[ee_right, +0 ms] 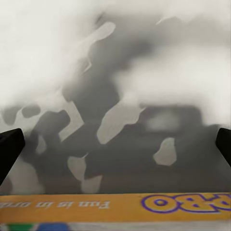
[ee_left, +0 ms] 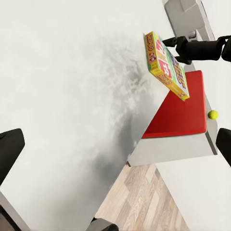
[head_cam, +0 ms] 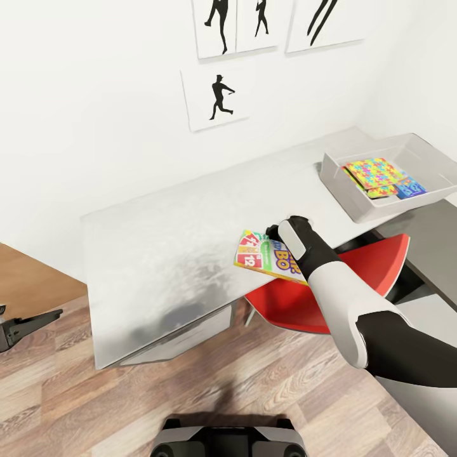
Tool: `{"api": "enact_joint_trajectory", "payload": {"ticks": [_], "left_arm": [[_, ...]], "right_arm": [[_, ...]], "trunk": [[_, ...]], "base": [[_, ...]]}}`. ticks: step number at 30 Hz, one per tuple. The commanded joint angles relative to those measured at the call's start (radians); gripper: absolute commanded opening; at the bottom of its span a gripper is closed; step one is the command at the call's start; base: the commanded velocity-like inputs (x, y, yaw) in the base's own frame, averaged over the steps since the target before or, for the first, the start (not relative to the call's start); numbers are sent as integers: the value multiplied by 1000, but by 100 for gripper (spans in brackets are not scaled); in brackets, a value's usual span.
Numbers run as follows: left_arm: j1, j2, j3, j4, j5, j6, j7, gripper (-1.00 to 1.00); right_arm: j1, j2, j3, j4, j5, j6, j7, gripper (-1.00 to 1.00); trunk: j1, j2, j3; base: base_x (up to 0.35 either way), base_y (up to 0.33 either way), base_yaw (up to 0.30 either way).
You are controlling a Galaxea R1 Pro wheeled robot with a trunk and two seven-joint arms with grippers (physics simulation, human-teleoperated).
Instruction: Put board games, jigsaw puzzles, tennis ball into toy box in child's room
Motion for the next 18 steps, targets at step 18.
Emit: {"api": "enact_joint_trajectory", "payload": {"ticks": [18], "left_arm": [[-1,0,0,0,-1,11,-4,100]], "right_arm": [[-14,0,-1,-148,-37,47,-20,100]], "trunk": [[1,-1,15]], "base": [[0,0,0]]}}
